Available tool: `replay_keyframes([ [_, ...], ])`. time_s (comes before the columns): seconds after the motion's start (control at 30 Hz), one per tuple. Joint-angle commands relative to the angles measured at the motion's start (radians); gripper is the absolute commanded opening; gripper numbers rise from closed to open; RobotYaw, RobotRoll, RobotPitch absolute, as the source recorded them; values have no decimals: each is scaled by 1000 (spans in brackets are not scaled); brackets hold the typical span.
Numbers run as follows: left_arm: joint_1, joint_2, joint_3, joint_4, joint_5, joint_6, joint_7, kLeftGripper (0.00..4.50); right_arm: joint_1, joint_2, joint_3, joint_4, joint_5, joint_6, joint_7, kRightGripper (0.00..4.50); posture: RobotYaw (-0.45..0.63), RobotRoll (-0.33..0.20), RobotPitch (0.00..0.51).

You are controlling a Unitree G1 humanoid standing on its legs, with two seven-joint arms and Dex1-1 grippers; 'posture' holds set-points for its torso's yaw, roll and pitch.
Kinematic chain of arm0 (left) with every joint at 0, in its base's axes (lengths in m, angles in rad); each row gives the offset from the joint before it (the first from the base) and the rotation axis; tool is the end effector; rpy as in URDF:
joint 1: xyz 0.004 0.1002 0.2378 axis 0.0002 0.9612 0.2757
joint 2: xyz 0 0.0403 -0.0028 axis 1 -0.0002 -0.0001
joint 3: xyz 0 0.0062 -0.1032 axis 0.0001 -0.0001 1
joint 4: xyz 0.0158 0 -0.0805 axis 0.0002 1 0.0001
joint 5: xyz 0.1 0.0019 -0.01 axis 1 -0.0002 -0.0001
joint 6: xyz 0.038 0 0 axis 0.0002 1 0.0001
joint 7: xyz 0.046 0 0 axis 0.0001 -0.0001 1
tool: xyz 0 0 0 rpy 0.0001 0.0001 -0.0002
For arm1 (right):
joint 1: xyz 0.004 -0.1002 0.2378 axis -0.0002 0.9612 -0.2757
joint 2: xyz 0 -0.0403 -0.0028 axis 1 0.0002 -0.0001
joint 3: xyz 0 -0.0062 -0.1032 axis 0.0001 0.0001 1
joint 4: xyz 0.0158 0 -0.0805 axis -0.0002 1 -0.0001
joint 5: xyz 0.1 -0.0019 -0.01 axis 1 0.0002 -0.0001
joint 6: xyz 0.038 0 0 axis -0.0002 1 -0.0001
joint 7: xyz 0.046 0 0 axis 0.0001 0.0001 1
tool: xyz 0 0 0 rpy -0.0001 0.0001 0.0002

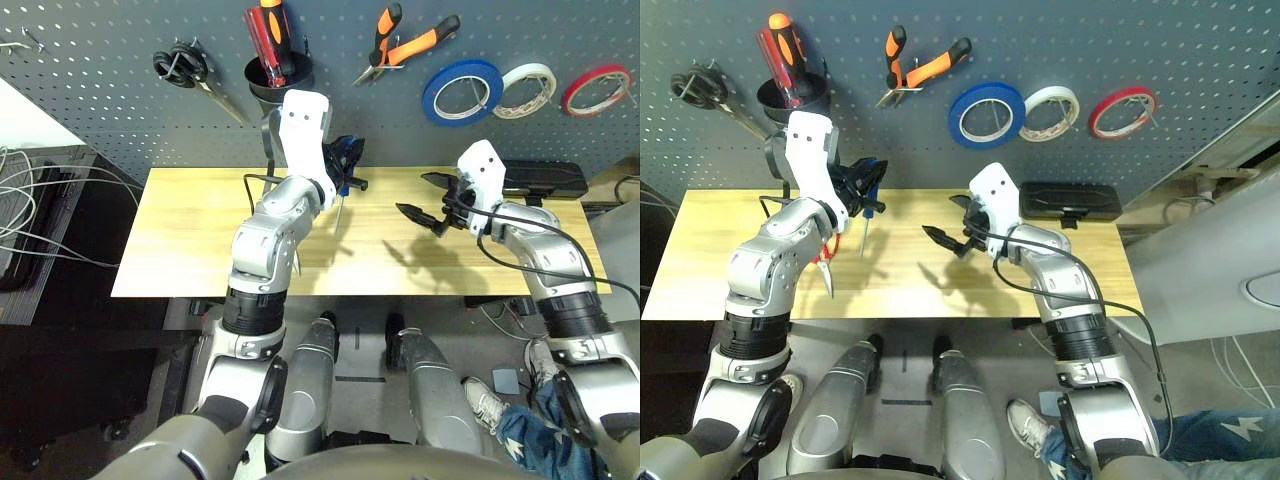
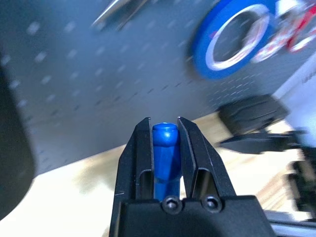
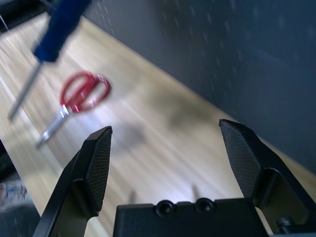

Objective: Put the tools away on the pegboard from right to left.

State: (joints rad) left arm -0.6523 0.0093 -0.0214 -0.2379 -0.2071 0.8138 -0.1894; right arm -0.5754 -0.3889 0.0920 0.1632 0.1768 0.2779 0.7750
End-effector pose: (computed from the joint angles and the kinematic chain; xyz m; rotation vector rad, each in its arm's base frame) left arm 0.2717 0.0966 0.1987 -0.0647 -0.0420 -0.5252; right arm 0.2999 -0.1791 0.1512 -0.2843 -0.0064 0.8727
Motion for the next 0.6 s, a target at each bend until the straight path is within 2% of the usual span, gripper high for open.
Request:
replay_keyframes([
  [0.03,-78,-21,32,-66,-36,19,27,638,-15,21,-3,-21,23,-19,9,4500,183,0,290],
  [0.13,-180,-7,81,-58,-45,-13,47,638,-26,38,8,-15,29,-29,21,4500,196,0,286],
  [0.27,-258,29,123,-49,-58,-45,52,638,-36,54,16,-2,27,-45,31,4500,202,0,283],
  [0.5,-363,80,175,-36,-75,-138,50,638,-62,81,17,11,29,-73,43,4500,202,0,279],
  [0.6,-400,89,189,-22,-74,-230,57,638,-76,103,12,2,46,-73,45,4500,202,0,278],
])
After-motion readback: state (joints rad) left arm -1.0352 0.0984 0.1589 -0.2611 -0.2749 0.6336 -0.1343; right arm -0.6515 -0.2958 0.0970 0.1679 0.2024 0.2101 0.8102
